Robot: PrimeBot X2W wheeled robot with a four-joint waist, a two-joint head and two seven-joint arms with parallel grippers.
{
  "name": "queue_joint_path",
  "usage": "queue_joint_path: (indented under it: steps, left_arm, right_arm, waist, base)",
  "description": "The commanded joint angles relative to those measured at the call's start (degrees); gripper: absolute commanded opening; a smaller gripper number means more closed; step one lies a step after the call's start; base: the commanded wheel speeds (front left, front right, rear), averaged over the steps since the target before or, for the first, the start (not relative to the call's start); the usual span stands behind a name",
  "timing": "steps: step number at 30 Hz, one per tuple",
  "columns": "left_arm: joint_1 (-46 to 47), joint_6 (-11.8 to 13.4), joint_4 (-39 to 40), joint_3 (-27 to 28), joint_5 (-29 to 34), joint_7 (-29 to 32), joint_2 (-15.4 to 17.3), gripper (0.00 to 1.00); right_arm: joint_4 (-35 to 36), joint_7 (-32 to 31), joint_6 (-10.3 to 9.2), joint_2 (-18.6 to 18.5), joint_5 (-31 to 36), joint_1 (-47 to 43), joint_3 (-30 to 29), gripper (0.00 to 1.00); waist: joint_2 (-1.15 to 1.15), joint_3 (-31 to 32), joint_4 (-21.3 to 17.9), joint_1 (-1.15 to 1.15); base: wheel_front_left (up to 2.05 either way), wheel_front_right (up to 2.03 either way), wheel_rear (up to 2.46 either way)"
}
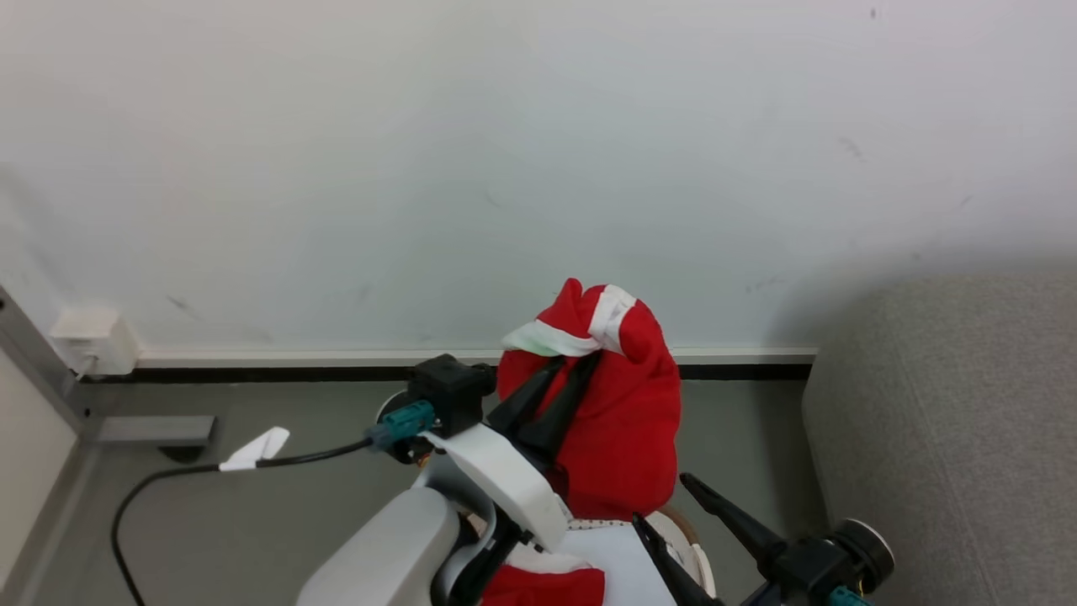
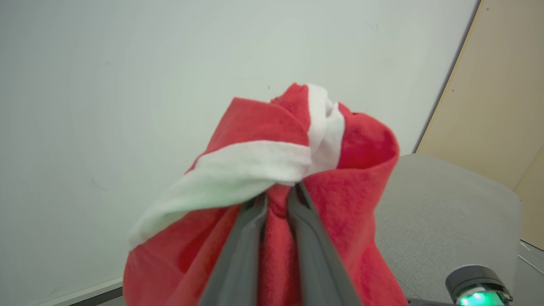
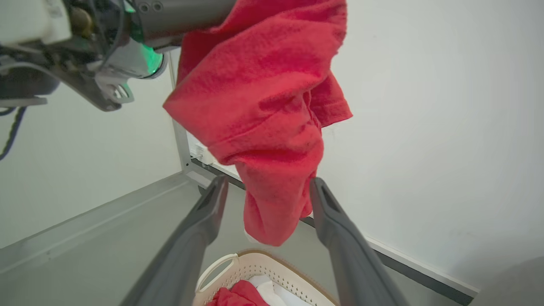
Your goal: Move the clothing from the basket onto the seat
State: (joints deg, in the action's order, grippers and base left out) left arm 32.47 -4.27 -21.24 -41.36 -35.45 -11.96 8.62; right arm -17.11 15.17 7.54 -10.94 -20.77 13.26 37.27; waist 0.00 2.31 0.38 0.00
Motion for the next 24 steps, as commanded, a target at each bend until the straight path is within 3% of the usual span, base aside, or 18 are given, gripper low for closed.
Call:
queue_joint_path:
  steps: [1,9,16,17,19,20,24]
  left_arm:
    - [0.4,-0.3,0.1,-0.2,0.8,0.1,-0.2,0.0]
    - [-0.1,-1.3,-0.6,-3.6,0.8,1.0,-2.0,0.0]
    - [-0.1,-1.9,-1.7,-5.8,-0.3,1.1,-3.0,0.0]
    - [0.0,-2.0,-1.9,-5.9,-0.3,1.0,-3.1,0.0]
    - [0.1,-2.0,-2.2,-5.9,-0.5,0.7,-3.1,0.0]
    - [0.1,-2.0,-2.4,-5.9,-0.5,0.6,-3.1,0.0]
    - [-0.2,-1.6,-2.9,-5.4,-0.9,0.0,-2.9,0.0]
  right_arm:
    - [-0.5,0.0,-0.11,-0.1,-0.2,1.1,0.2,1.0]
    - [-7.0,0.0,-0.1,1.9,2.6,6.1,-0.6,1.0]
    - [-7.8,0.0,-0.1,3.1,2.8,6.7,-3.2,1.0]
    - [-7.7,0.0,-0.1,3.2,2.6,6.4,-3.5,0.93]
    - [-7.4,0.0,-0.11,3.3,2.3,6.0,-4.0,0.05]
    - [-7.2,0.0,-0.1,3.3,2.0,5.8,-4.0,0.0]
    - [-5.2,0.0,-0.1,3.1,0.7,5.4,-5.2,0.0]
  waist:
    - [0.0,0.0,0.8,0.0]
    - [0.0,0.3,5.1,0.0]
    - [0.0,0.3,8.4,0.0]
    - [0.0,0.3,8.6,0.0]
    - [0.0,0.2,8.8,0.0]
    - [0.0,0.2,8.8,0.0]
    - [0.0,0.1,8.2,0.0]
  base:
    - [0.0,0.0,0.0]
    - [0.0,0.0,0.0]
    - [0.0,0.0,0.0]
    - [0.0,0.0,0.0]
    - [0.0,0.0,0.0]
    - [0.0,0.0,0.0]
    - [0.0,0.0,0.0]
